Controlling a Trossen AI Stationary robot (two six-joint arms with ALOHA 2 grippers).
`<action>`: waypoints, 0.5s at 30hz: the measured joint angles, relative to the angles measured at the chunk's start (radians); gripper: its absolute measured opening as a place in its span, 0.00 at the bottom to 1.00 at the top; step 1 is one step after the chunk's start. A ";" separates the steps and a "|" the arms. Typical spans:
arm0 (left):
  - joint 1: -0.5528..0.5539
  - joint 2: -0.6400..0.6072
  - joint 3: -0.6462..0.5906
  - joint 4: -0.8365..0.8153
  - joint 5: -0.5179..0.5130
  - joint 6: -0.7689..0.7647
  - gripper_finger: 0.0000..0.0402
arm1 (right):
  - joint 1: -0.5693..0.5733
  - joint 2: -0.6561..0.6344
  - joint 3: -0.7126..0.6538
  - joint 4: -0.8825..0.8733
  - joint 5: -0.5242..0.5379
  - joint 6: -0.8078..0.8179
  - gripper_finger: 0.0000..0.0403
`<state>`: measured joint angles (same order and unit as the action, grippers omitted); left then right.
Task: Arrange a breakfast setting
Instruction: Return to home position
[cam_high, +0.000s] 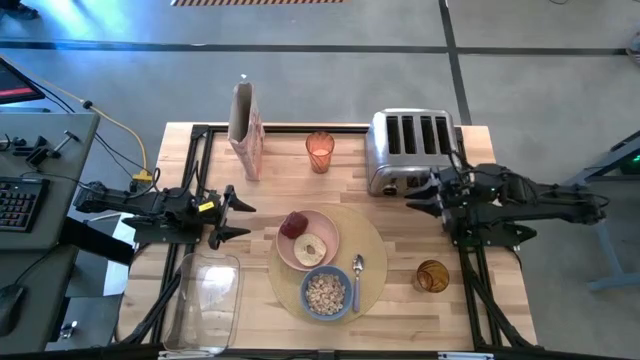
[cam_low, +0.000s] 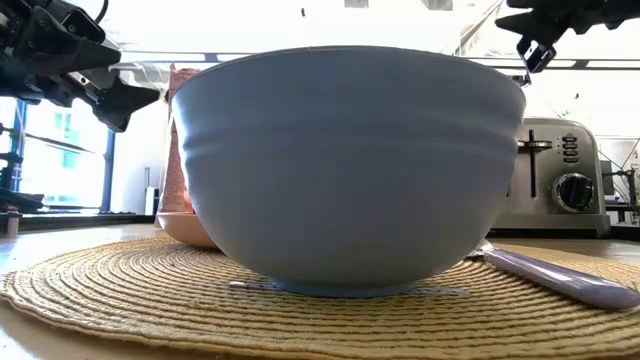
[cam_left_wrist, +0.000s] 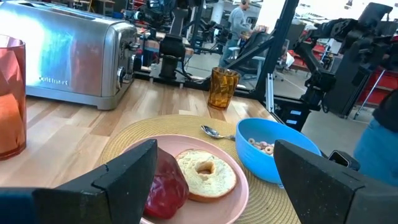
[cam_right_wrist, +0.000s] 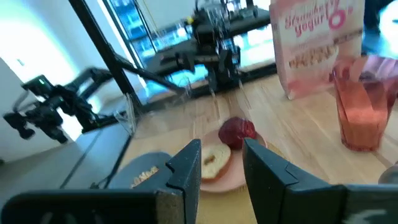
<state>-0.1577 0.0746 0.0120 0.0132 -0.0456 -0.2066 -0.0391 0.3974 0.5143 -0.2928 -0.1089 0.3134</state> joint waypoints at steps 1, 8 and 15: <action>0.000 0.000 0.000 0.000 0.000 0.000 0.77 | 0.000 -0.020 -0.008 0.015 -0.001 0.000 0.25; 0.000 0.000 0.000 0.000 0.000 0.000 0.77 | 0.000 -0.155 -0.201 0.301 0.003 0.001 0.25; 0.000 0.000 0.001 0.000 0.000 0.000 0.77 | 0.000 -0.250 -0.387 0.431 0.017 0.000 0.25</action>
<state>-0.1577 0.0746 0.0128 0.0128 -0.0452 -0.2068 -0.0391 0.1479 0.1271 0.1383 -0.0921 0.3137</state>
